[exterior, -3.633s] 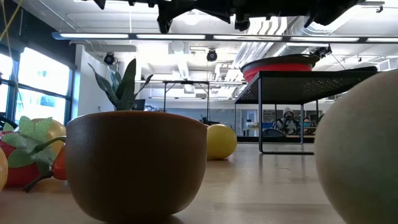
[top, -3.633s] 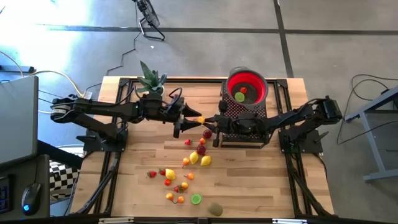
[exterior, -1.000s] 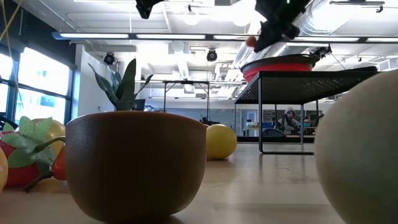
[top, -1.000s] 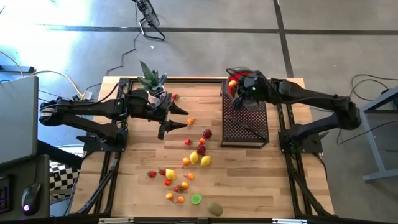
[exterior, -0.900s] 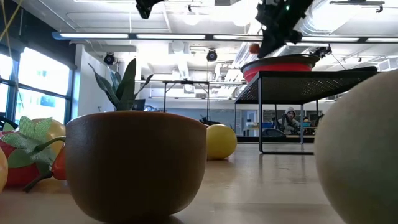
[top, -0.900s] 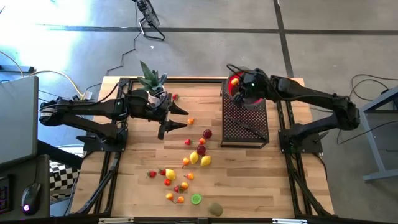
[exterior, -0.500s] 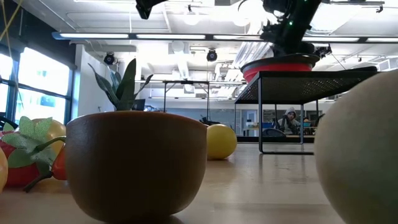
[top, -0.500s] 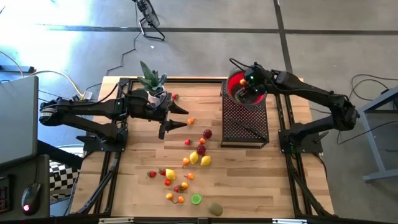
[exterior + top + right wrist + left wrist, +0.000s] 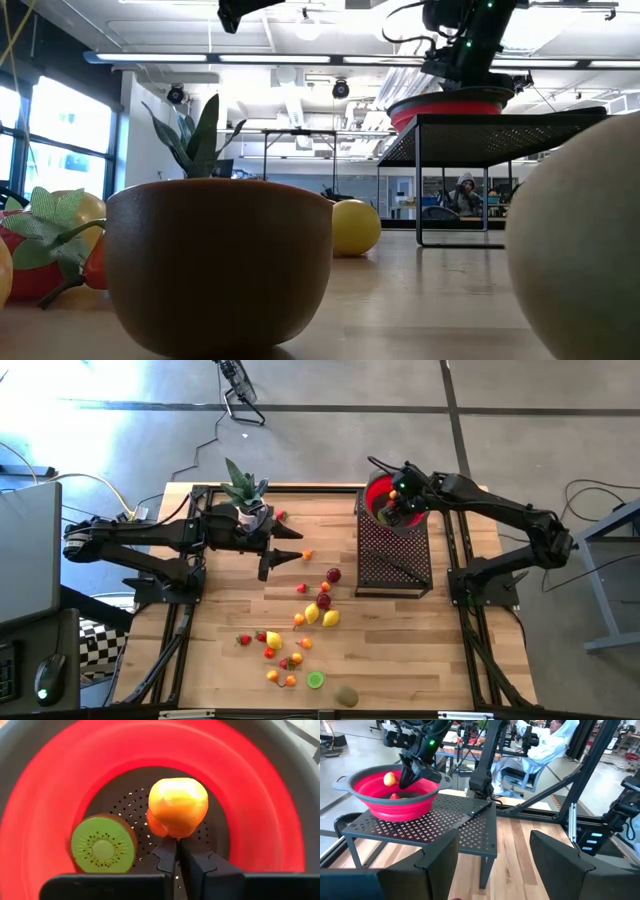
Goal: Pick & Place Fruit
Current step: Put the pear into the strainer bowl on the shelf, then put the strawberry into the strainer bowl on the shelf
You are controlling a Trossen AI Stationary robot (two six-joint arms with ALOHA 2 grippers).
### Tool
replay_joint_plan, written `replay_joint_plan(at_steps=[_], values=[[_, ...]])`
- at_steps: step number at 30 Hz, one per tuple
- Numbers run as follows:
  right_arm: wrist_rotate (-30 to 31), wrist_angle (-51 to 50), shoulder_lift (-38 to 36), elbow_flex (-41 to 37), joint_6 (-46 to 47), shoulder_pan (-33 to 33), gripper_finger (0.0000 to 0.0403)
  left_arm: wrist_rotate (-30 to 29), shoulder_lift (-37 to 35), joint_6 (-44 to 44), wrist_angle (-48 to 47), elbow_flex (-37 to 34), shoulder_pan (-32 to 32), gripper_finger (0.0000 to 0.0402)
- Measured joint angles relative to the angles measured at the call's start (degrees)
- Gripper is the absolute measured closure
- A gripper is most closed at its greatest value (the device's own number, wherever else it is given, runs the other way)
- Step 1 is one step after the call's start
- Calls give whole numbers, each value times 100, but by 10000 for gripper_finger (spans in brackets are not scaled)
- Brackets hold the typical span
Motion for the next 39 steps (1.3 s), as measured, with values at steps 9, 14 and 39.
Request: replay_joint_plan(at_steps=[9, 14, 39], values=[[242, 10, -23, 0, 0, 0, 309, 0, 2, 0, 0, 0, 0, 161], [434, 180, -340, -2, -79, 126, 309, 0, 0, -2, 0, 0, 0, 161], [1318, 1305, -984, -2, -874, 2523, 400, -717, 2, 150, -19, 0, 0, 161]])
